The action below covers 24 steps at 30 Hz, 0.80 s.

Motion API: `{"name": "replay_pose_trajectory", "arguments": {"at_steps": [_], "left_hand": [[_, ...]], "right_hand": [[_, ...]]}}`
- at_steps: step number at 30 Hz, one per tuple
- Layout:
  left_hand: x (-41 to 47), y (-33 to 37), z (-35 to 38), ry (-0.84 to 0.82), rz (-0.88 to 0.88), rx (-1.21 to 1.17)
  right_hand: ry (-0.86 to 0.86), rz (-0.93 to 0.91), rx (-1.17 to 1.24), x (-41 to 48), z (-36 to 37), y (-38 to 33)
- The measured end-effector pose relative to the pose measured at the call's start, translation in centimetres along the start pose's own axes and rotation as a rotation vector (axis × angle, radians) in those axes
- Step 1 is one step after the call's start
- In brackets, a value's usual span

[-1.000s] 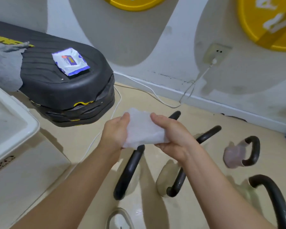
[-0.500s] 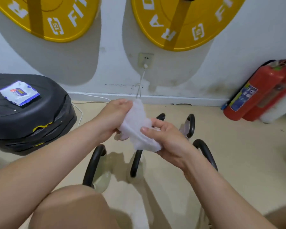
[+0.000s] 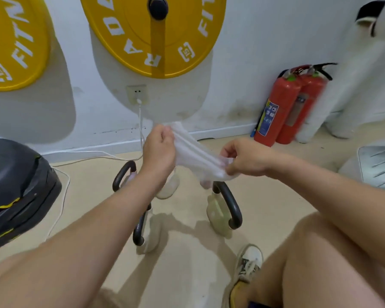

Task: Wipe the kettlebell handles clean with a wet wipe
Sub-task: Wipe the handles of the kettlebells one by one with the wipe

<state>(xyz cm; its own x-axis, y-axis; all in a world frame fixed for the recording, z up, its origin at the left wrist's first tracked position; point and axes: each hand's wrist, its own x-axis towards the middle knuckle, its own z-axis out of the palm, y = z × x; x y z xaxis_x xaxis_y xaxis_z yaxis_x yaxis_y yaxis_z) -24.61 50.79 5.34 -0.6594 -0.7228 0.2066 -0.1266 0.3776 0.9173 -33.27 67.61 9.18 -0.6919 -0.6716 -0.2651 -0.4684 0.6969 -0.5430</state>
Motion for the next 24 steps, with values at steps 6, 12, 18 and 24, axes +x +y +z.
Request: {"name": "replay_pose_trajectory", "arguments": {"at_steps": [6,12,18,24], "left_hand": [[-2.8,1.2,6.2,0.051,-0.493,-0.640],[-2.9,1.0,9.6,0.054,-0.573,-0.749],[-0.4,-2.4,11.9,0.176,-0.458,-0.619],[0.2,-7.8,13.8,0.232,-0.427,-0.562]], "right_hand": [[0.067,0.086,0.344,0.6,-2.0,5.7],[0.092,0.240,1.320,2.7,-1.3,9.6],[0.071,0.058,0.747,4.3,4.3,12.9],[0.342,0.128,0.288,6.2,9.4,17.2]]}}
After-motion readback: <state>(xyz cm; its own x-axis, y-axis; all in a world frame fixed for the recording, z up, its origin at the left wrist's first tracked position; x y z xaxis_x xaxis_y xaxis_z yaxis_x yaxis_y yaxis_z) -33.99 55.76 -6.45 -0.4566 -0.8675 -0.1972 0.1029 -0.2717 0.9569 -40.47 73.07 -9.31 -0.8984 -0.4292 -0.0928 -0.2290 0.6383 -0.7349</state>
